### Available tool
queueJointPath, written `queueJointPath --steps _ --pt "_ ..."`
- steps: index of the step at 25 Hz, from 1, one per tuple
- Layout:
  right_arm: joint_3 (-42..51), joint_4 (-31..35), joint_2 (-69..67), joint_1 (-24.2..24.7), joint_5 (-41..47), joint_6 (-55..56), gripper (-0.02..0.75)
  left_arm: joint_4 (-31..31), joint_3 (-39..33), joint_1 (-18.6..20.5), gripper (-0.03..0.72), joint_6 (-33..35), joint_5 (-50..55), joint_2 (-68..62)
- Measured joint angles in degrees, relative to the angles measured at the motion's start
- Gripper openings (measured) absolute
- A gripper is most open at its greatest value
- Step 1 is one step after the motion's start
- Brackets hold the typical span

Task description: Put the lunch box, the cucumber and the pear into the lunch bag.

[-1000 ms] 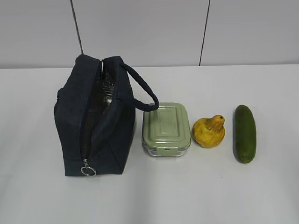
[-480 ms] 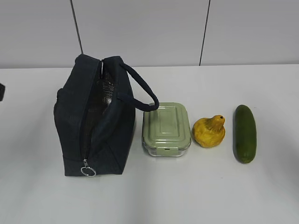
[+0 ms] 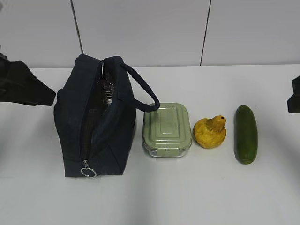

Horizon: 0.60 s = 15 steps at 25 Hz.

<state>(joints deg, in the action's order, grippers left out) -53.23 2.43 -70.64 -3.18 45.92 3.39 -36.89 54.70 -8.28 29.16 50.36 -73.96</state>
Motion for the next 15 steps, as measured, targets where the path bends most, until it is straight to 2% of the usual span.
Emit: queueJointPath --steps 8,15 --pt "-1.95 2.83 -7.49 0.00 -1.62 -3.07 0.461 -2.22 0.20 -0.25 0.289 2.37 -2.20 -5.86" --pt "-2.51 3.47 -9.01 0.00 -3.31 -4.14 0.461 -2.88 0.26 -4.28 0.291 2.67 -6.45 -9.74"
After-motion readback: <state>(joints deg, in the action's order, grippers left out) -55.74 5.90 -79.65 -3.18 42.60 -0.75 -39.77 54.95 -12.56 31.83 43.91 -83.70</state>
